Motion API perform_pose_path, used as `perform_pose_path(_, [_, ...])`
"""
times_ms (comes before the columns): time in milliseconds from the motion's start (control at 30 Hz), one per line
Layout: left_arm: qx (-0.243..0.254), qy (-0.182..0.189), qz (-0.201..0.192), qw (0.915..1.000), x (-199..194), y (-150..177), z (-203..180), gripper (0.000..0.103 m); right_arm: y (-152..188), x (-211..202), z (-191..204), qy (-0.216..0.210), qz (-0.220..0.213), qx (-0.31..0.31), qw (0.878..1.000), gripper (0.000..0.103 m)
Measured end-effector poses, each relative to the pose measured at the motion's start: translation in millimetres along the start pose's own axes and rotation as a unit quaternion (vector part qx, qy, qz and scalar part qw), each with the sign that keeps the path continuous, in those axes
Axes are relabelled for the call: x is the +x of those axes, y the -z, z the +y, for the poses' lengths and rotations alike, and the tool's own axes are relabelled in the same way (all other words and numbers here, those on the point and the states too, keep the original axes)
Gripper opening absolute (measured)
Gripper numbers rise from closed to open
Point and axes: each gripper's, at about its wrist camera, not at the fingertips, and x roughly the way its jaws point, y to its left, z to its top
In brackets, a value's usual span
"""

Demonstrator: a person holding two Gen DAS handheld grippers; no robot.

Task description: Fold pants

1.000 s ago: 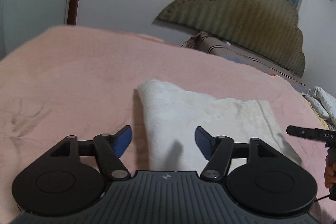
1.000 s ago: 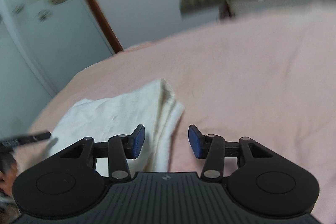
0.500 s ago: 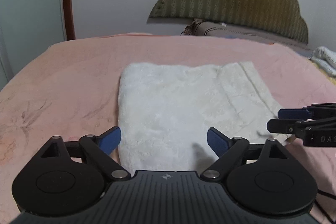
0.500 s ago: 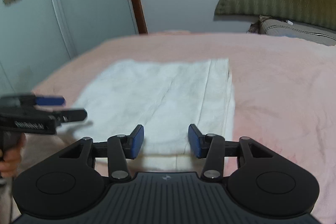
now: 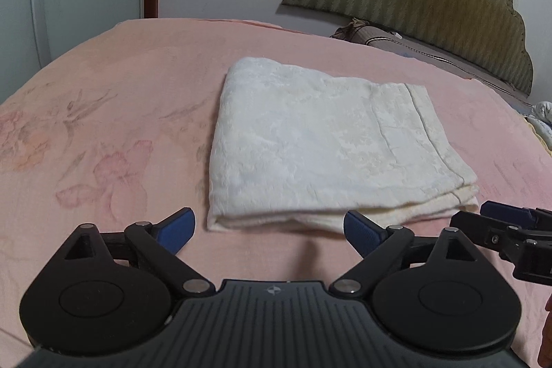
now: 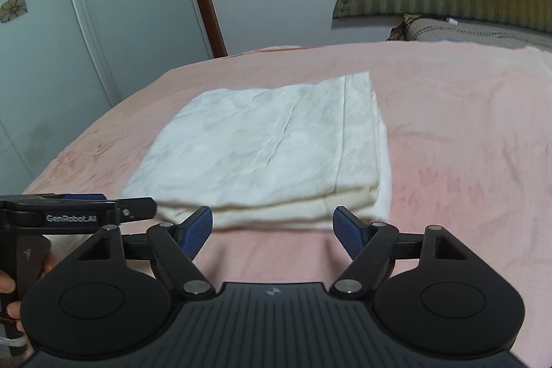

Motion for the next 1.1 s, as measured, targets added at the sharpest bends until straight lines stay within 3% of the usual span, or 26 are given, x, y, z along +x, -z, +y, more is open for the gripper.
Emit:
perform_pose_path(700, [0.018,-0.019,0.018,0.9995,-27,49,-11,0.095,47,-44,27,-0.013,0.015,0.013,1.000,0.081])
perform_pose_path(833, [0.026,-0.027,0.018,0.9992,-30,54,-11,0.095,52,-45,29,-0.001,0.017,0.010,1.000,0.082])
perform_pose_path(900, [0.030,-0.030,0.016,0.9990,-30,56,-12,0.095,54,-43,31,0.015,0.022,0.011,1.000,0.089])
perform_pose_path(1100, [0.038,-0.039,0.009,0.9985,-27,61,-14,0.096,58,-38,34,0.041,0.025,0.002,0.999,0.089])
